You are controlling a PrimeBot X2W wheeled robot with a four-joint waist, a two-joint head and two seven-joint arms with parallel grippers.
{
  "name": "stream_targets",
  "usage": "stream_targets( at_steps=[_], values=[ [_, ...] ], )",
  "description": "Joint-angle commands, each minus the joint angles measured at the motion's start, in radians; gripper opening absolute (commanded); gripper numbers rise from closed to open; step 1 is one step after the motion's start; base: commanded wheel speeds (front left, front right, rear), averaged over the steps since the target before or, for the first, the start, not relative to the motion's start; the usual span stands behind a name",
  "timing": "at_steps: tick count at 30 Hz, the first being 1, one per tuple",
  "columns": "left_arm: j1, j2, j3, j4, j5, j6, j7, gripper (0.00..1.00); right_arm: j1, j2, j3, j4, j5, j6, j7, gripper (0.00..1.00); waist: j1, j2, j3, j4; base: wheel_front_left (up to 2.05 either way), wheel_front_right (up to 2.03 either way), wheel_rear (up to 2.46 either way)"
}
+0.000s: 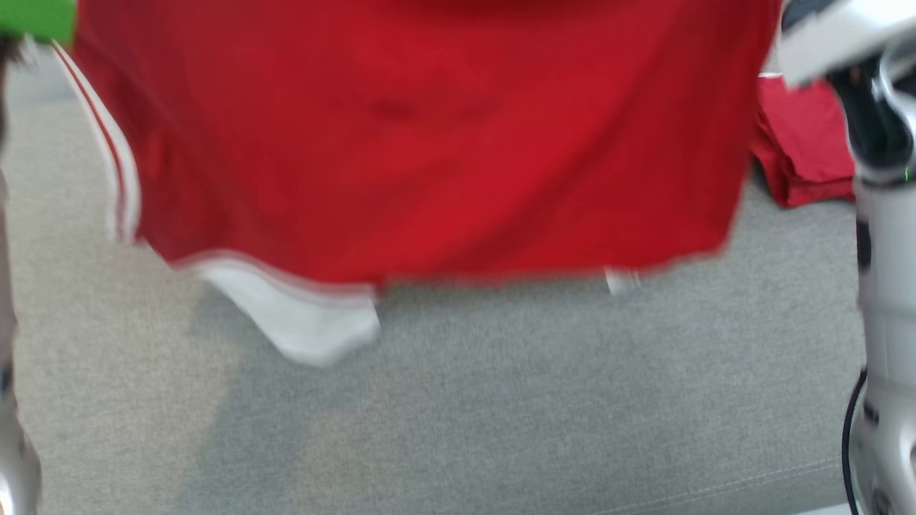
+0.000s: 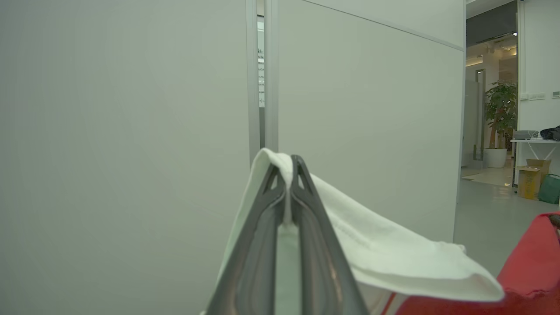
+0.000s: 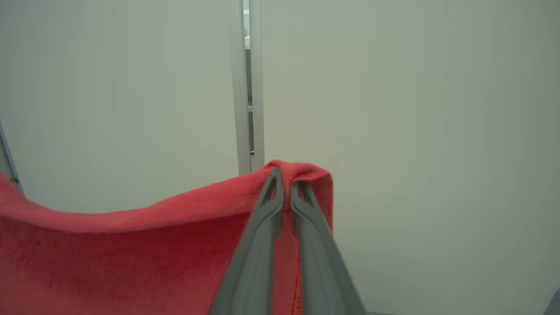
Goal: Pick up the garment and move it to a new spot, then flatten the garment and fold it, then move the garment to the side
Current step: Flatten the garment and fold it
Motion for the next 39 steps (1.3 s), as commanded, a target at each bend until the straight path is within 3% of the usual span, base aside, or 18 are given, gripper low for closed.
stream_targets(
  at_steps=[1, 11, 15, 23, 30, 39],
  values=[
    [-0.072, -0.002, -0.012, 0.049, 0.029, -0.007, -0.023, 0.00, -0.078, 0.006, 0.003, 0.054, -0.033, -0.001, -0.033, 0.00, 0.0000, -0.0001, 0.149, -0.003, 0.00, 0.00, 0.00],
    [-0.504, -0.047, -0.107, 0.451, 0.194, -0.022, -0.225, 0.00, -0.569, 0.096, -0.029, 0.537, -0.341, -0.001, -0.290, 0.00, 0.0000, -0.0001, 0.332, 0.005, 0.00, 0.00, 0.00],
    [-0.531, -0.083, -0.121, 0.580, 0.199, -0.025, -0.323, 0.00, -0.609, 0.116, -0.044, 0.683, -0.407, -0.001, -0.376, 0.00, 0.0000, -0.0001, 0.369, 0.031, 0.00, 0.00, 0.00],
    [-0.411, -0.122, -0.155, 0.722, 0.130, -0.035, -0.443, 0.00, -0.539, 0.120, -0.028, 0.913, -0.424, -0.001, -0.484, 0.00, 0.0000, -0.0001, 0.425, 0.067, 0.00, 0.00, 0.00],
    [-0.245, -0.102, -0.181, 0.676, 0.028, -0.038, -0.482, 0.00, -0.459, 0.121, 0.035, 0.984, -0.322, -0.001, -0.516, 0.00, 0.0000, -0.0001, 0.433, 0.079, 0.00, 0.00, 0.00],
    [0.046, -0.048, -0.102, 0.449, -0.074, -0.038, -0.489, 0.00, -0.300, 0.120, 0.126, 0.839, -0.194, -0.001, -0.516, 0.00, 0.0000, -0.0001, 0.363, 0.062, 0.00, 0.00, 0.00]
  ],
)
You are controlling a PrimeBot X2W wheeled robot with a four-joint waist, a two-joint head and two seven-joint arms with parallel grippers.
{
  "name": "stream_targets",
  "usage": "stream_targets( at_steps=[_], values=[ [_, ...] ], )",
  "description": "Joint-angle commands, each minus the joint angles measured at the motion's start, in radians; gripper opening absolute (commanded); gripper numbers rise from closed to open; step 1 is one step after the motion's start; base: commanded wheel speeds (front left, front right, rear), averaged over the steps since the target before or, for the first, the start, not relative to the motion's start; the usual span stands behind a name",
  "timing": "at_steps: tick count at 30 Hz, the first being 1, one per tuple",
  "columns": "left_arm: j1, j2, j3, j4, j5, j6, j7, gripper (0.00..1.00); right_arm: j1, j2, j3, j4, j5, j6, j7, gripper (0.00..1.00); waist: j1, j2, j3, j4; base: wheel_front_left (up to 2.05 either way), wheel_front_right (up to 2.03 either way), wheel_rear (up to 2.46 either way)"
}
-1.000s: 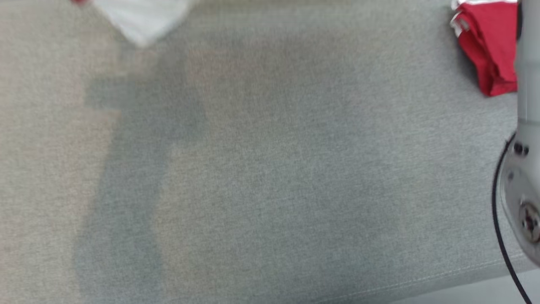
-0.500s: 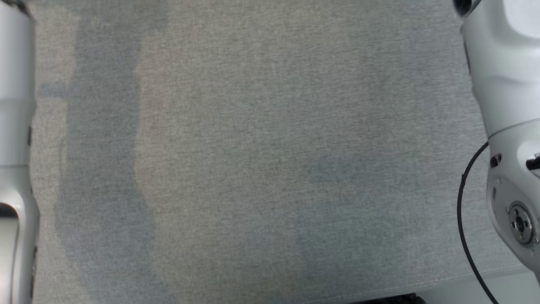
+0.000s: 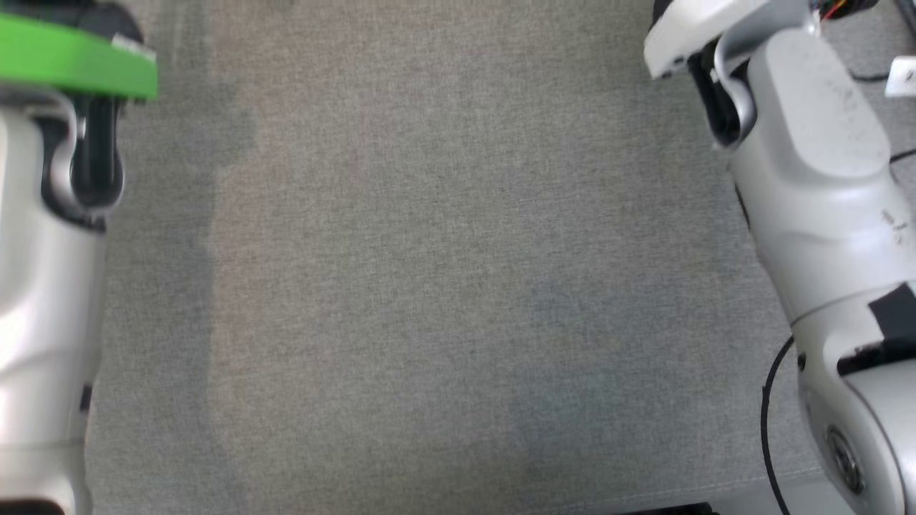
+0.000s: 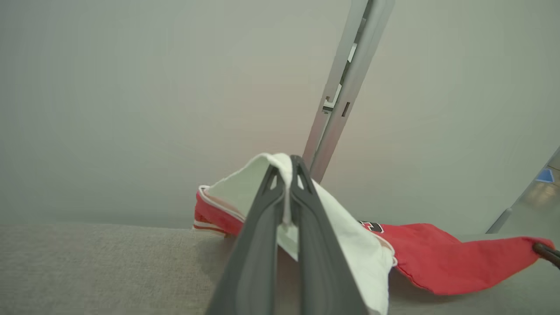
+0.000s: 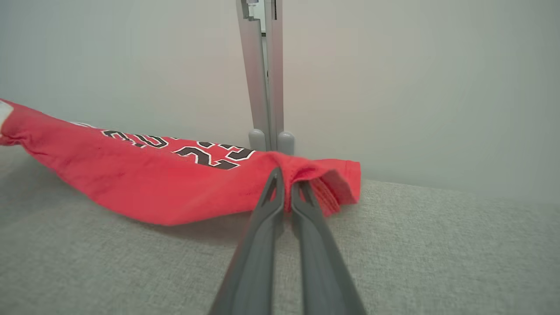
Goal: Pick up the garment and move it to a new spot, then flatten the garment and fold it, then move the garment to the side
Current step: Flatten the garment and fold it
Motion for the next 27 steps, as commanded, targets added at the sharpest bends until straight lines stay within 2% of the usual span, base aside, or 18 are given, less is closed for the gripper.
stream_targets(
  at_steps=[1, 8, 15, 22, 27],
  values=[
    [0.053, 0.009, 0.024, -0.030, -0.008, -0.003, -0.005, 0.00, 0.030, -0.009, 0.010, -0.020, 0.020, -0.001, -0.004, 0.00, -0.0001, 0.0000, -0.039, -0.008, 0.00, 0.00, 0.00],
    [0.369, -0.030, 0.122, -0.222, -0.023, 0.001, -0.005, 0.00, 0.210, -0.047, 0.055, -0.112, 0.121, -0.001, -0.004, 0.00, -0.0001, 0.0000, -0.176, -0.009, 0.00, 0.00, 0.00],
    [0.672, -0.074, 0.146, -0.374, -0.041, 0.033, -0.005, 0.00, 0.426, -0.095, 0.066, -0.215, 0.207, -0.001, 0.012, 0.00, -0.0001, 0.0000, -0.328, 0.007, 0.00, 0.00, 0.00],
    [0.940, -0.078, 0.138, -0.574, -0.050, 0.095, 0.028, 0.00, 0.705, -0.124, -0.001, -0.440, 0.231, -0.001, 0.084, 0.00, -0.0001, 0.0000, -0.445, 0.030, 0.00, 0.00, 0.00],
    [1.077, -0.055, 0.144, -0.690, -0.053, 0.141, 0.076, 0.00, 0.916, -0.094, -0.085, -0.666, 0.190, -0.001, 0.176, 0.00, -0.0001, 0.0000, -0.484, 0.036, 0.00, 0.00, 0.00]
  ],
)
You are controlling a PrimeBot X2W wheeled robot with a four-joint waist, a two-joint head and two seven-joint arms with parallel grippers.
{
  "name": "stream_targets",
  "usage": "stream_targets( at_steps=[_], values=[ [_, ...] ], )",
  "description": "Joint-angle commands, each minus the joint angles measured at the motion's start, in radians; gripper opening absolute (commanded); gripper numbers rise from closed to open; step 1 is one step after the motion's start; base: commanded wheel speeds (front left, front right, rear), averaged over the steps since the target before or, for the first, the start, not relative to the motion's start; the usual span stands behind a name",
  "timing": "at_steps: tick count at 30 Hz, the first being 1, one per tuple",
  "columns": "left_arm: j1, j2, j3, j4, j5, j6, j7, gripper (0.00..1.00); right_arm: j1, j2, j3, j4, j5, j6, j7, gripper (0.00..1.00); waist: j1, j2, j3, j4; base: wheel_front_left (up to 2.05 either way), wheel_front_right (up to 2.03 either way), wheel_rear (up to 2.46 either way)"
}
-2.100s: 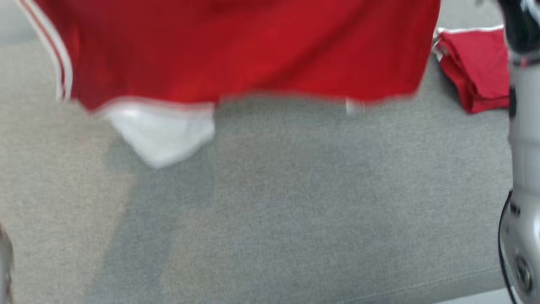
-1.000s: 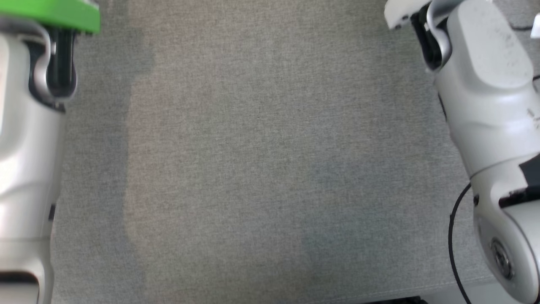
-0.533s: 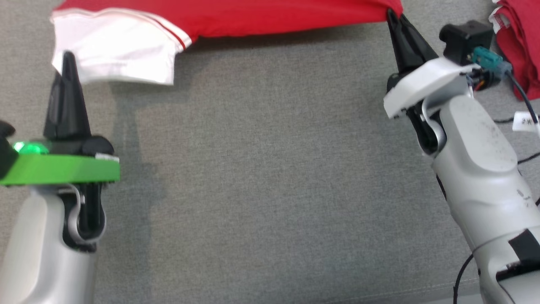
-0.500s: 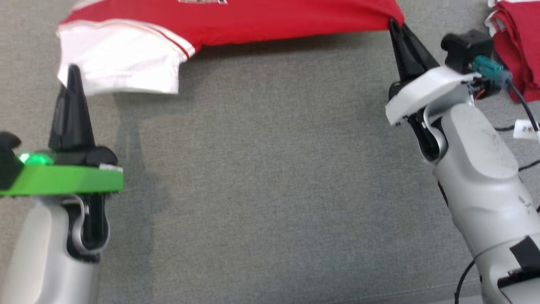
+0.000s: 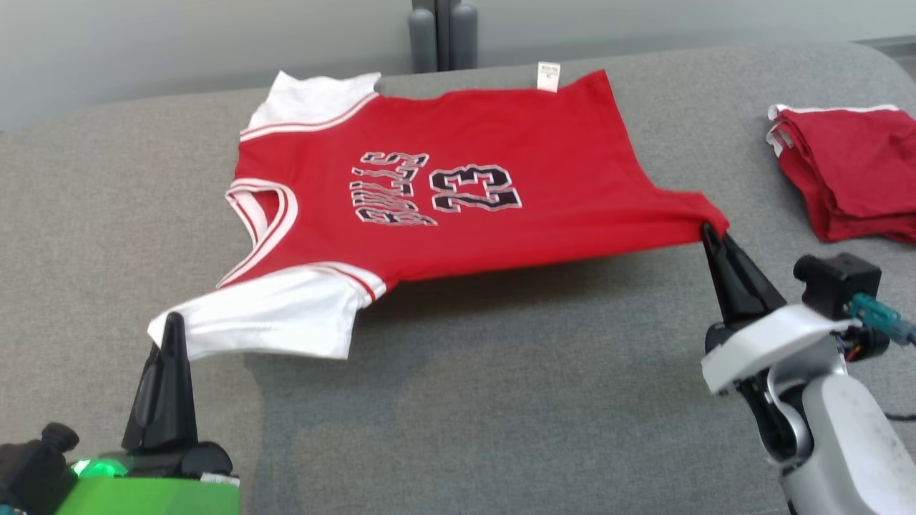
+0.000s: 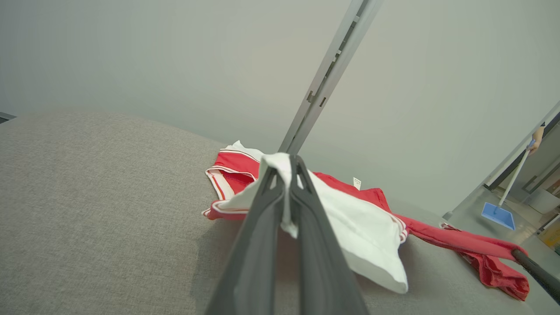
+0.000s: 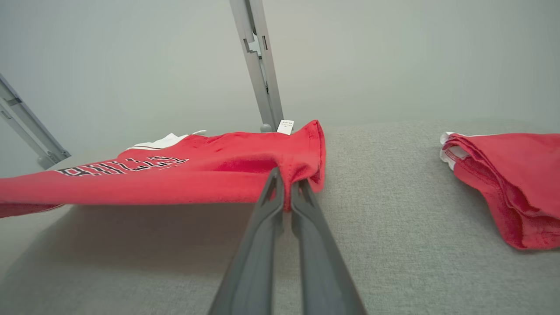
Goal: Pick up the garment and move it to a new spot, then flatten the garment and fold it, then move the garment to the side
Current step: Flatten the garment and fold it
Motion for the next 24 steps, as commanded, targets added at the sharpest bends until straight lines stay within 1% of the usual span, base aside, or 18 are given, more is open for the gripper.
stream_targets(
  at_steps=[1, 5, 7, 9, 16, 24],
  values=[
    [0.034, 0.010, 0.004, -0.020, -0.003, 0.012, 0.010, 0.00, 0.052, 0.006, -0.020, -0.048, -0.015, -0.001, 0.024, 0.00, 0.0001, 0.0000, -0.053, 0.017, 0.00, 0.00, 0.00],
    [0.083, 0.019, -0.010, -0.041, -0.012, 0.025, 0.047, 0.00, 0.167, 0.039, -0.046, -0.181, -0.044, -0.001, 0.107, 0.00, 0.0001, 0.0000, -0.054, 0.015, 0.00, 0.00, 0.00],
    [0.095, 0.025, -0.024, -0.029, -0.005, 0.029, 0.066, 0.00, 0.200, 0.051, -0.049, -0.214, -0.057, -0.001, 0.138, 0.00, 0.0001, 0.0000, -0.052, 0.010, 0.00, 0.00, 0.00],
    [0.098, 0.013, -0.037, -0.012, -0.027, 0.030, 0.088, 0.00, 0.220, 0.061, -0.051, -0.230, -0.064, -0.001, 0.160, 0.00, 0.0001, 0.0000, -0.047, 0.006, 0.00, 0.00, 0.00],
    [0.043, 0.010, -0.054, 0.049, -0.038, 0.013, 0.104, 0.00, 0.213, 0.083, -0.057, -0.189, -0.085, -0.002, 0.217, 0.00, 0.0001, 0.0000, -0.013, 0.000, 0.00, 0.00, 0.00],
    [-0.053, 0.015, -0.051, 0.127, -0.033, -0.008, 0.089, 0.00, 0.143, 0.090, -0.043, -0.109, -0.094, -0.002, 0.217, 0.00, 0.0001, 0.0000, 0.038, -0.005, 0.00, 0.00, 0.00]
  ],
)
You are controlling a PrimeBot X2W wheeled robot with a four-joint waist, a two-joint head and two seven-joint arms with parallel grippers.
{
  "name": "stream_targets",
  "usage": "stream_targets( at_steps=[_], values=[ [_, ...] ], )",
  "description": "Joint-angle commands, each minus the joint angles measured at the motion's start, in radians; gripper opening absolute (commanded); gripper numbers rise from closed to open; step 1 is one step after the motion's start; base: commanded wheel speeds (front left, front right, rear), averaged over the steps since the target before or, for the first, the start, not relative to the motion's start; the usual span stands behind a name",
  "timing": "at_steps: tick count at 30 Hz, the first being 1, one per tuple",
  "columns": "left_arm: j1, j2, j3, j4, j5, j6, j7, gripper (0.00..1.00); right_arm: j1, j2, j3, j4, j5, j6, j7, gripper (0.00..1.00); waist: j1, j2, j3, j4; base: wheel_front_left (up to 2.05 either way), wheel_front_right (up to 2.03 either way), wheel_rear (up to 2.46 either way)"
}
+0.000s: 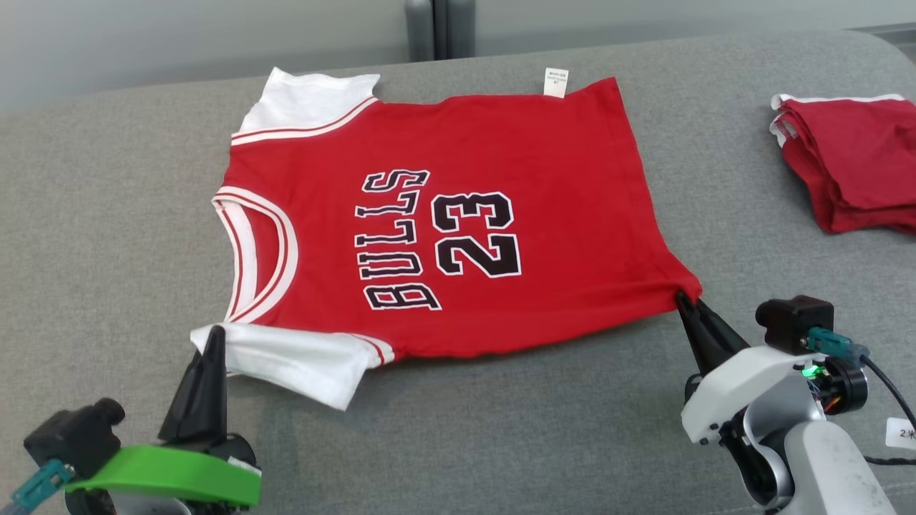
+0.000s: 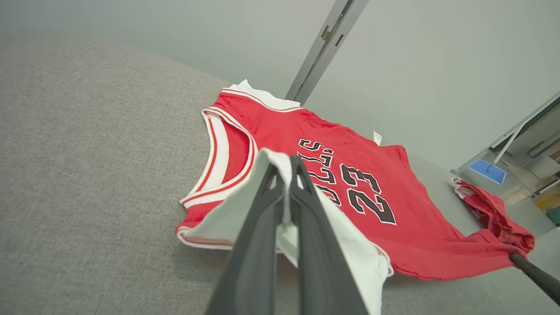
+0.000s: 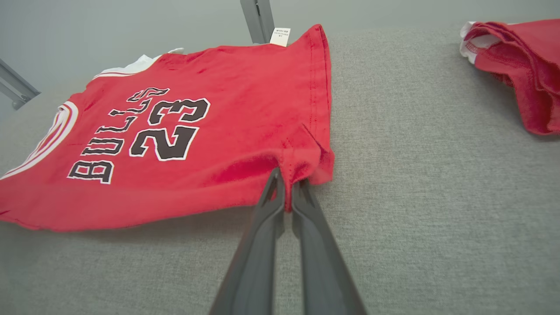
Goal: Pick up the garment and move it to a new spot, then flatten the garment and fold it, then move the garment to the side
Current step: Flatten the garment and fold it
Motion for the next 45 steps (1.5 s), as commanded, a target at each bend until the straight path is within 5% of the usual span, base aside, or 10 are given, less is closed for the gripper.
stream_targets(
  at_steps=[1, 24, 25, 26, 28, 29, 31, 32, 33, 45],
  values=[
    [-0.038, 0.006, 0.006, 0.012, 0.002, -0.007, -0.008, 0.00, -0.023, 0.000, 0.004, 0.010, -0.004, -0.001, -0.002, 0.00, 0.0001, 0.0000, 0.021, -0.003, 0.00, 0.00, 0.00],
    [-0.580, -0.048, -0.027, 0.549, 0.076, -0.093, -0.138, 0.00, -0.423, 0.000, 0.028, 0.418, 0.091, -0.001, -0.135, 0.00, 0.0001, 0.0000, 0.165, -0.032, 0.00, 0.00, 0.00],
    [-0.590, -0.051, -0.026, 0.566, 0.079, -0.095, -0.143, 0.00, -0.438, 0.000, 0.030, 0.438, 0.090, -0.001, -0.146, 0.05, 0.0001, 0.0000, 0.168, -0.031, 0.00, 0.00, 0.00],
    [-0.596, -0.054, -0.025, 0.578, 0.081, -0.093, -0.146, 0.00, -0.448, 0.000, 0.034, 0.449, 0.093, -0.001, -0.157, 0.30, 0.0001, 0.0000, 0.169, -0.030, 0.00, 0.00, 0.00],
    [-0.607, -0.057, -0.021, 0.602, 0.086, -0.092, -0.154, 0.00, -0.471, 0.000, 0.053, 0.469, 0.100, -0.001, -0.191, 1.00, 0.0001, 0.0000, 0.171, -0.028, 0.00, 0.00, 0.00],
    [-0.611, -0.058, -0.019, 0.616, 0.090, -0.091, -0.155, 0.00, -0.479, 0.000, 0.059, 0.480, 0.103, -0.001, -0.208, 1.00, 0.0001, 0.0000, 0.171, -0.027, 0.00, 0.00, 0.00],
    [-0.619, -0.062, -0.019, 0.637, 0.094, -0.088, -0.159, 0.30, -0.492, 0.000, 0.070, 0.499, 0.103, -0.001, -0.238, 1.00, 0.0001, 0.0000, 0.171, -0.026, 0.00, 0.00, 0.00],
    [-0.623, -0.063, -0.021, 0.644, 0.097, -0.090, -0.160, 0.86, -0.497, 0.000, 0.073, 0.506, 0.099, -0.001, -0.250, 1.00, 0.0001, 0.0000, 0.171, -0.026, 0.00, 0.00, 0.00],
    [-0.627, -0.066, -0.023, 0.650, 0.097, -0.094, -0.162, 1.00, -0.504, 0.000, 0.075, 0.514, 0.095, -0.001, -0.262, 1.00, 0.0001, 0.0000, 0.171, -0.026, 0.00, 0.00, 0.00],
    [-0.554, -0.067, -0.011, 0.531, 0.074, -0.129, -0.172, 1.00, -0.441, 0.000, 0.041, 0.465, -0.014, -0.001, -0.355, 1.00, 0.0001, 0.0000, 0.130, -0.024, 0.00, 0.00, 0.00]
  ],
)
